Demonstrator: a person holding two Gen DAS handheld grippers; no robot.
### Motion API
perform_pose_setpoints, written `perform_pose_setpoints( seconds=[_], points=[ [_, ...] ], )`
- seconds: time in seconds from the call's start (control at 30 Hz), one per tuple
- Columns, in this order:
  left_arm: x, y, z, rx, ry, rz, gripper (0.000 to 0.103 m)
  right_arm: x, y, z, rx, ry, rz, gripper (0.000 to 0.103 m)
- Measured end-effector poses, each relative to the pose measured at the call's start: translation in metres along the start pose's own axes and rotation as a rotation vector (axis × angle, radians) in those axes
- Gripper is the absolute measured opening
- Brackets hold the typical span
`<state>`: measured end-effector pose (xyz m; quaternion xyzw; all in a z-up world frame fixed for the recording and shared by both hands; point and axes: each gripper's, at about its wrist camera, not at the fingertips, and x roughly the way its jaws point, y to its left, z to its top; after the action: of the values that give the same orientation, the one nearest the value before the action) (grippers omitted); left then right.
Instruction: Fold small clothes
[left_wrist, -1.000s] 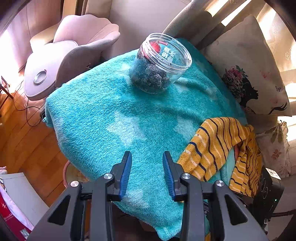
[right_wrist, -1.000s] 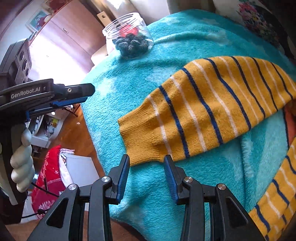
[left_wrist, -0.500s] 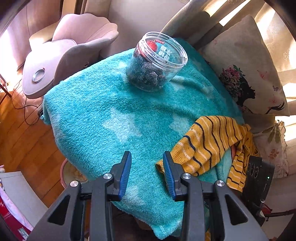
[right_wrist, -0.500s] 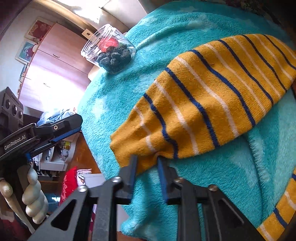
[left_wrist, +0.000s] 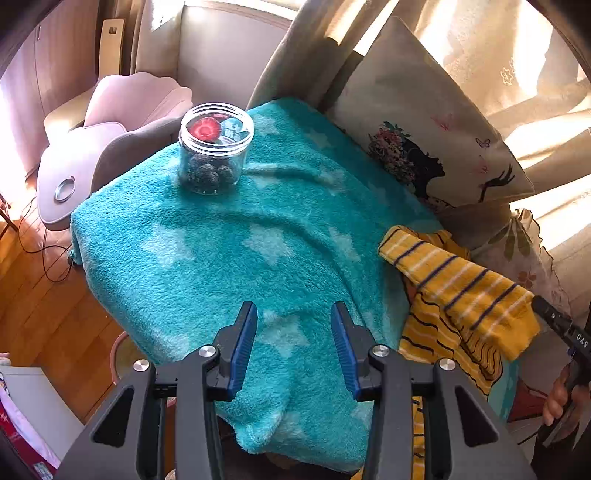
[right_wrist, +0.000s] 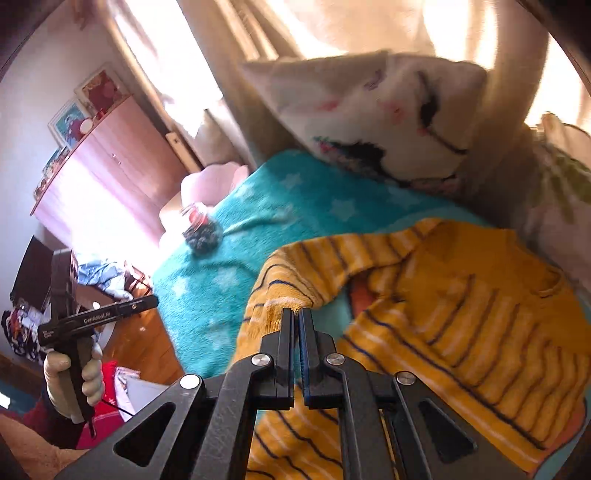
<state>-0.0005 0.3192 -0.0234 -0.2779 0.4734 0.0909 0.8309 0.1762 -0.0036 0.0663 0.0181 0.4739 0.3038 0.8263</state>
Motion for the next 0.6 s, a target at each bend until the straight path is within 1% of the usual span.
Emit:
perform_pose_setpoints(
  seconds=[0.07,0.13,0.2,0.27,0.3,0.33,0.37,0.4,0.43,0.47,0.5,0.53,0.6],
  points=[
    [-0.001,-0.021,-0.008,0.032,0.005,-0.007,0.040,-0.030,-0.058,-0.007,0.078,-0.031,-0.113,0.003],
    [0.000,-0.043,-0.017,0.068,0.013,-0.011,0.040,-0.043,-0.115,-0.019,0.159,-0.028,-0.234,0.001],
    [0.004,-0.065,-0.026,0.101,0.027,-0.019,0.040,-0.046,-0.183,-0.039,0.263,-0.011,-0.426,0.001],
    [0.008,-0.085,-0.036,0.133,0.048,-0.023,0.040,-0.040,-0.234,-0.062,0.324,0.060,-0.645,0.002],
    [0.010,-0.096,-0.041,0.150,0.057,-0.025,0.040,-0.042,-0.249,-0.075,0.357,0.075,-0.686,0.005],
    [0.012,-0.105,-0.046,0.167,0.065,-0.026,0.040,-0.049,-0.259,-0.087,0.408,0.056,-0.647,0.005],
    [0.014,-0.112,-0.052,0.183,0.073,-0.024,0.040,-0.055,-0.263,-0.099,0.457,0.024,-0.550,0.005],
    [0.017,-0.119,-0.058,0.196,0.081,-0.021,0.040,-0.057,-0.263,-0.106,0.473,0.009,-0.480,0.007],
    [0.020,-0.125,-0.062,0.201,0.091,-0.023,0.040,-0.056,-0.258,-0.111,0.469,0.001,-0.431,0.016],
    [0.023,-0.129,-0.066,0.203,0.102,-0.030,0.040,-0.053,-0.252,-0.114,0.459,-0.004,-0.394,0.022],
    [0.025,-0.132,-0.070,0.201,0.113,-0.038,0.040,-0.050,-0.249,-0.115,0.453,-0.011,-0.345,0.032],
    [0.028,-0.136,-0.073,0.200,0.124,-0.047,0.040,-0.046,-0.249,-0.116,0.458,-0.018,-0.301,0.037],
    [0.031,-0.145,-0.078,0.196,0.140,-0.066,0.040,-0.035,-0.249,-0.115,0.484,-0.030,-0.233,0.039]
  ],
)
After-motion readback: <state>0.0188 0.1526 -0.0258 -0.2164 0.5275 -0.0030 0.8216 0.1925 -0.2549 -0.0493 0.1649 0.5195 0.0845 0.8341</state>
